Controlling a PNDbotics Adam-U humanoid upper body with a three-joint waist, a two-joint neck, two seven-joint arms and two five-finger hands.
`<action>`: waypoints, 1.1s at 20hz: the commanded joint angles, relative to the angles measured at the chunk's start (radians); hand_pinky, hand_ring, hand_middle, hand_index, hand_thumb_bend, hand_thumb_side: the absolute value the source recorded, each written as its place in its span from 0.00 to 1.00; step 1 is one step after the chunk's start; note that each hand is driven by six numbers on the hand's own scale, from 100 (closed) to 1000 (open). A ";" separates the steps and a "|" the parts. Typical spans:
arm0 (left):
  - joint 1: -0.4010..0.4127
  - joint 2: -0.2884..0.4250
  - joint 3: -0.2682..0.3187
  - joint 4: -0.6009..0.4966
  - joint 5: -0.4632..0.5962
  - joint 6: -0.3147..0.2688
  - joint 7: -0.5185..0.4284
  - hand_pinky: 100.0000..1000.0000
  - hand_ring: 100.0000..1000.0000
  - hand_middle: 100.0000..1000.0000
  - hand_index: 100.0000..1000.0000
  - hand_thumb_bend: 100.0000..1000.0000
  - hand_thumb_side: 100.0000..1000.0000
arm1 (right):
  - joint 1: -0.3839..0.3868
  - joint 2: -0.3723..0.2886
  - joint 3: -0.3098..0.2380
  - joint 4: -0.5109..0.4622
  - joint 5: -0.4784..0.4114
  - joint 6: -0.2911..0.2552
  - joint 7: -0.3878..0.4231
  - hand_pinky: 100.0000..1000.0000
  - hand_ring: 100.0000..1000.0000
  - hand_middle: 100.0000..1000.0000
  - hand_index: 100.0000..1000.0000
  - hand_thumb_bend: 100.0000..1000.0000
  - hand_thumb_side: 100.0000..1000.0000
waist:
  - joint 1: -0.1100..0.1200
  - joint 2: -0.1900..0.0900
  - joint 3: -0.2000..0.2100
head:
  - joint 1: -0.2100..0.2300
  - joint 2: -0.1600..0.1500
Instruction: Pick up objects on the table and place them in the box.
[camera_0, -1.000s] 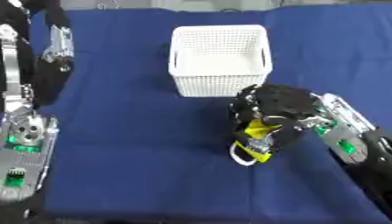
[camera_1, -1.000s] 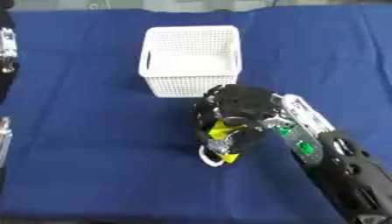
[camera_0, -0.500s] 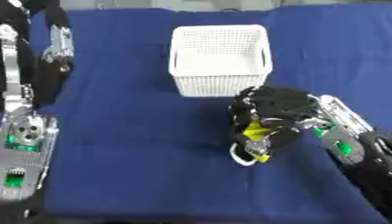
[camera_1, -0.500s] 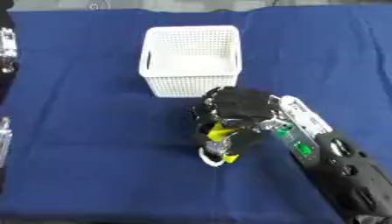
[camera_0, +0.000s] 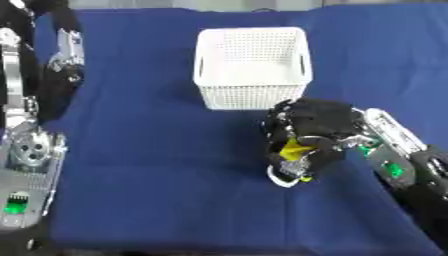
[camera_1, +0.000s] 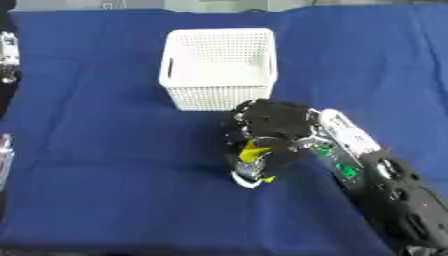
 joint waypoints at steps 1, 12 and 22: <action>-0.007 0.011 0.006 -0.016 -0.001 -0.004 0.001 0.89 0.72 0.75 0.80 0.00 0.67 | -0.009 0.000 -0.024 0.006 0.045 -0.136 0.109 0.56 0.47 0.48 0.62 0.00 1.00 | 0.001 -0.014 0.000 | -0.010 -0.003; -0.008 0.011 0.006 -0.016 0.000 -0.004 0.001 0.89 0.72 0.75 0.80 0.00 0.67 | -0.005 0.012 -0.054 0.059 0.151 -0.136 0.043 0.56 0.48 0.49 0.64 0.00 1.00 | 0.004 -0.013 -0.002 | -0.010 -0.003; -0.007 0.010 0.007 -0.016 0.001 -0.004 0.001 0.89 0.72 0.75 0.80 0.00 0.67 | -0.003 0.019 -0.046 0.106 0.226 -0.136 0.026 0.40 0.42 0.44 0.58 0.00 1.00 | 0.003 -0.012 0.000 | -0.011 -0.003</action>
